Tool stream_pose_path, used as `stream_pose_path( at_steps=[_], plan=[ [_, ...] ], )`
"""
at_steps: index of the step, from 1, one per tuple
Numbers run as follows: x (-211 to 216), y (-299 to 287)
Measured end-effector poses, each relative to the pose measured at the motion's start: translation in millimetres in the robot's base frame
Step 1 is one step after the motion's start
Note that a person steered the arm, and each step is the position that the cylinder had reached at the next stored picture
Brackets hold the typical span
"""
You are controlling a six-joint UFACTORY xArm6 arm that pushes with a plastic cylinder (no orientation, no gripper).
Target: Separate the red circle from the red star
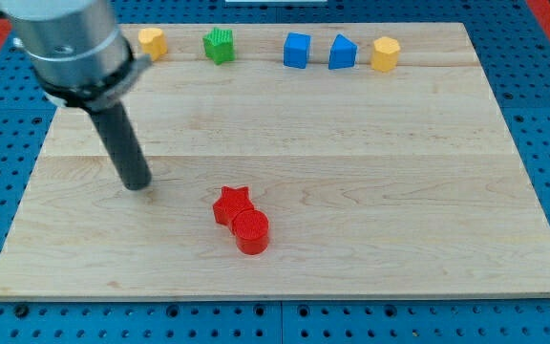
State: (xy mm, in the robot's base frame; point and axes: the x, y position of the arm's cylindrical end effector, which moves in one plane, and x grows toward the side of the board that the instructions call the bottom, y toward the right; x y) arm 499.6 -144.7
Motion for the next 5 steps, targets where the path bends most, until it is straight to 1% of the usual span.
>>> stream_pose_path(
  at_steps=[1,3,4,5],
  plan=[
    [54,31],
    [58,144],
    [56,166],
    [56,170]
  ],
)
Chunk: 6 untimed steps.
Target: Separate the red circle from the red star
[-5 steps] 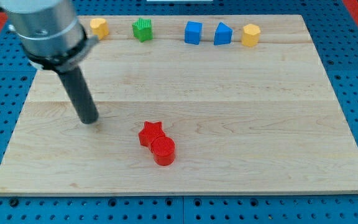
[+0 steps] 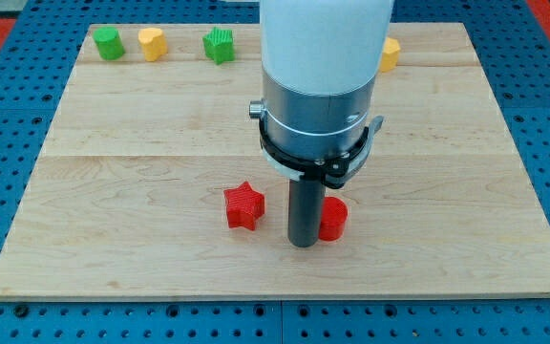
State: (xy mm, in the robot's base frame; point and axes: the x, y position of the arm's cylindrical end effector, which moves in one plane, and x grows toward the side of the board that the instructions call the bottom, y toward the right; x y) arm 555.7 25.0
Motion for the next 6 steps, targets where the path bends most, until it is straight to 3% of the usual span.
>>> stream_pose_path(
  at_steps=[2,6],
  plan=[
    [8,39],
    [-95,5]
  ],
)
